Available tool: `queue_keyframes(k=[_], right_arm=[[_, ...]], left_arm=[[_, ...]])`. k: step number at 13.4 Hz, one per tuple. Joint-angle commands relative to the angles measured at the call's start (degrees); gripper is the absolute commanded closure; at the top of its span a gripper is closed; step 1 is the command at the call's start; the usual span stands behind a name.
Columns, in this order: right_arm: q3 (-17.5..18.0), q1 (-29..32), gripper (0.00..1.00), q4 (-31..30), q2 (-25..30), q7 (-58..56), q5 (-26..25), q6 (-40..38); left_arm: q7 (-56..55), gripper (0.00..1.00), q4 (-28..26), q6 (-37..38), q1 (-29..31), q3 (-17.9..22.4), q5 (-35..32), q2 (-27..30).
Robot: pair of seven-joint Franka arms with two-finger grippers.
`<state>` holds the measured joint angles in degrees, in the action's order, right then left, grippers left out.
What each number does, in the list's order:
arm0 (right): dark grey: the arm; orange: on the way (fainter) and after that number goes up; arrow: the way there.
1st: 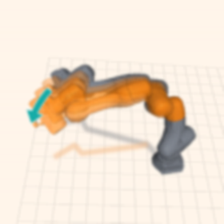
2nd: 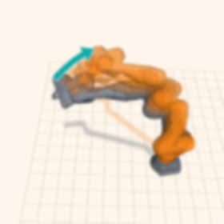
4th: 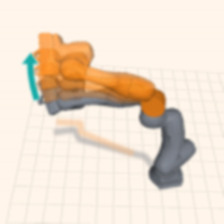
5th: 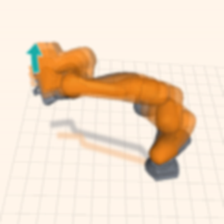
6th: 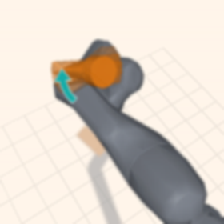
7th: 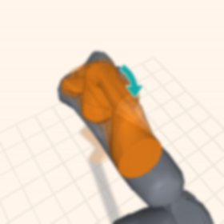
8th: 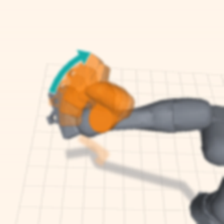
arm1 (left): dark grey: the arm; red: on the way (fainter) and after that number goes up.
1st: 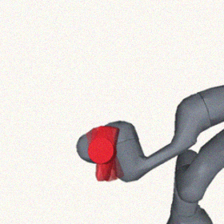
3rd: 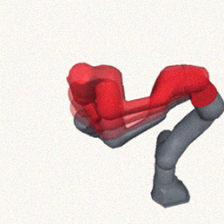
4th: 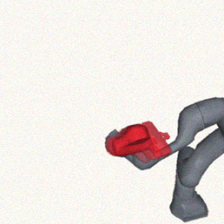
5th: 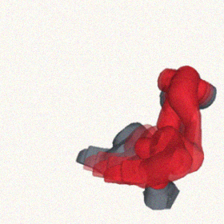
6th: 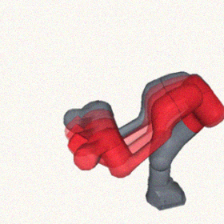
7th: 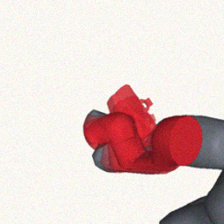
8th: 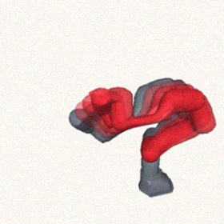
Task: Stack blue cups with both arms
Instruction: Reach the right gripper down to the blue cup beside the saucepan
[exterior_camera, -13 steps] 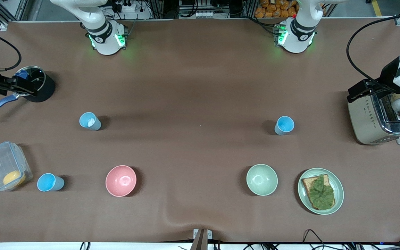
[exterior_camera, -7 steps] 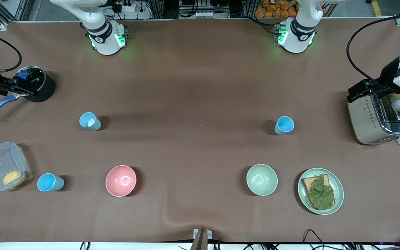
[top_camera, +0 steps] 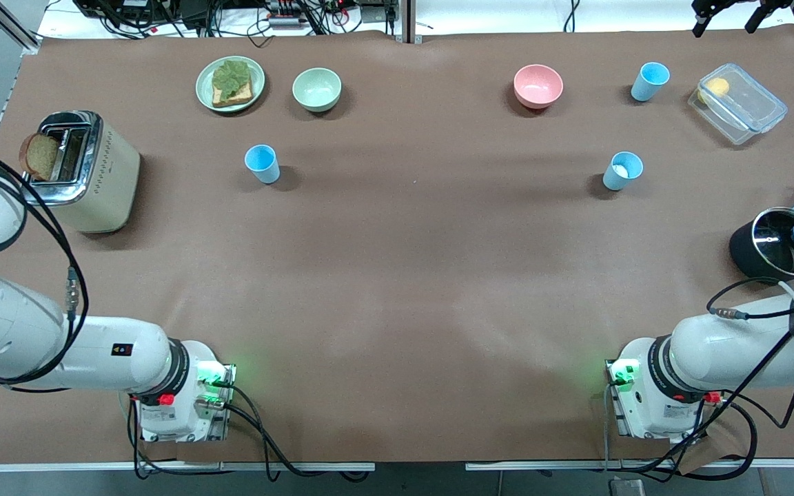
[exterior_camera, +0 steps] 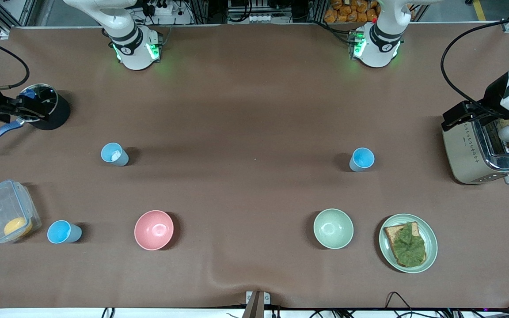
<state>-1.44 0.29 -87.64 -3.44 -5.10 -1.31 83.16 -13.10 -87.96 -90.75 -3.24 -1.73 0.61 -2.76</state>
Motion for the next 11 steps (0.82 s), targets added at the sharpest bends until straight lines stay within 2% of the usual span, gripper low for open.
queue_keyframes(k=[1,3,6,8,11], right_arm=[[0.03,0.41,0.00,0.28,-0.42,-1.67,-0.54,-0.54],[0.03,0.50,0.00,0.19,-2.44,-1.58,-1.06,-0.54],[0.03,0.93,0.00,-0.60,-9.19,-1.40,-0.20,-0.37],[0.03,1.02,0.00,-1.82,-13.24,-0.87,-0.10,3.04],[0.12,2.69,0.00,-10.59,-13.35,-2.10,-0.10,12.34]], left_arm=[[-0.35,0.00,0.07,-0.48,-0.36,-0.11,-1.31,0.21],[-0.35,0.00,0.07,-0.57,-0.36,-0.11,-1.31,0.21],[-0.35,0.00,0.07,-0.57,-0.36,-0.20,-1.40,0.21],[-0.35,0.00,0.07,-0.57,-0.36,-0.20,-1.40,0.21],[-0.35,0.00,0.07,-0.66,-0.28,-0.20,-1.31,0.21]])
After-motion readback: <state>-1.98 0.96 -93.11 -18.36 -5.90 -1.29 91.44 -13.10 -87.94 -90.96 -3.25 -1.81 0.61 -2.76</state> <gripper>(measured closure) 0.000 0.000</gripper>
